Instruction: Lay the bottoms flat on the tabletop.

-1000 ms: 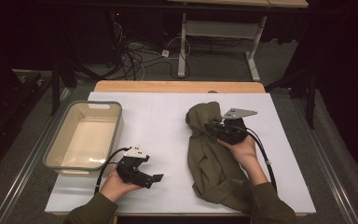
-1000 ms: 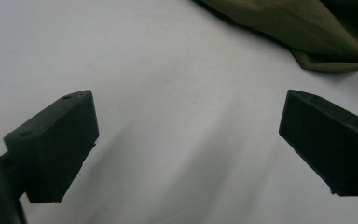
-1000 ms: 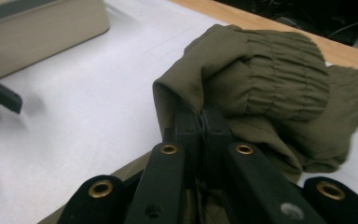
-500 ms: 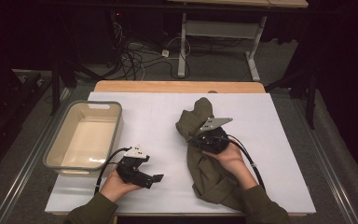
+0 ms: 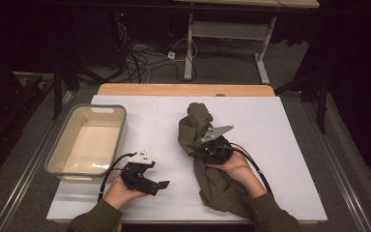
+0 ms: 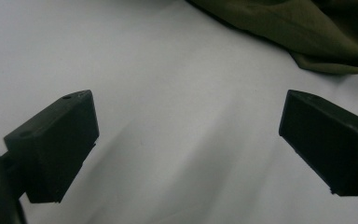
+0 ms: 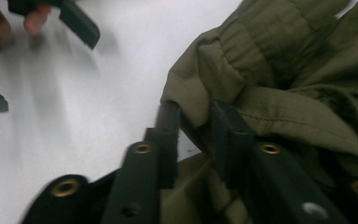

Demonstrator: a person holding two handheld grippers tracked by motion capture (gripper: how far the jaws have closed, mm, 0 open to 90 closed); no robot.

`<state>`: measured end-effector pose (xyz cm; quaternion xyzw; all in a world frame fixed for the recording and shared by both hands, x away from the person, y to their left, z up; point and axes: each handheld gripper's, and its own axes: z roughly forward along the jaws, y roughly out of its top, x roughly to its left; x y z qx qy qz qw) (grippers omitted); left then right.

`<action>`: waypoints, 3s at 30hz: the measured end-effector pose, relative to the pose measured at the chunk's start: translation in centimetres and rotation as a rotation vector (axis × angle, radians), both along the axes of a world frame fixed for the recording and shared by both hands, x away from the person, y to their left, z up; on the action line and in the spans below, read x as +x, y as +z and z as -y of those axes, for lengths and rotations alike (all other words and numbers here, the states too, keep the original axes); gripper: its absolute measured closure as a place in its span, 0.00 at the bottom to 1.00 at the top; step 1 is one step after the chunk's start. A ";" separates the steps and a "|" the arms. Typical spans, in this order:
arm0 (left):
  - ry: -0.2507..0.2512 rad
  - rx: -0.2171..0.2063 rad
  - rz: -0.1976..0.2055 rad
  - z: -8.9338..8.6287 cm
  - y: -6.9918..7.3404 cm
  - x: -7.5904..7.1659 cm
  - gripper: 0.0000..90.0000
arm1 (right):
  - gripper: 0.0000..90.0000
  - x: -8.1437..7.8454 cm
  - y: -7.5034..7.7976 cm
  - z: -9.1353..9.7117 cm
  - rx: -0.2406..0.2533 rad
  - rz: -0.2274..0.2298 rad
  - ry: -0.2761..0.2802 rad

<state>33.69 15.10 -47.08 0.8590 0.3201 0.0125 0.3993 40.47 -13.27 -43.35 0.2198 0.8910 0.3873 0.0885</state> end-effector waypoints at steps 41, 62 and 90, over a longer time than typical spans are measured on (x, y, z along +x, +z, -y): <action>0.003 -0.003 0.002 -0.1 0.1 0.0 0.05 | 0.95 2.3 0.9 7.1 0.126 0.000 -0.241; 0.007 -0.008 0.003 -0.2 0.1 0.0 0.05 | 0.99 -1.5 1.1 2.0 -0.016 0.013 0.011; 0.005 -0.005 0.001 0.0 0.1 0.1 0.05 | 0.65 0.9 4.2 6.0 0.107 0.040 -0.193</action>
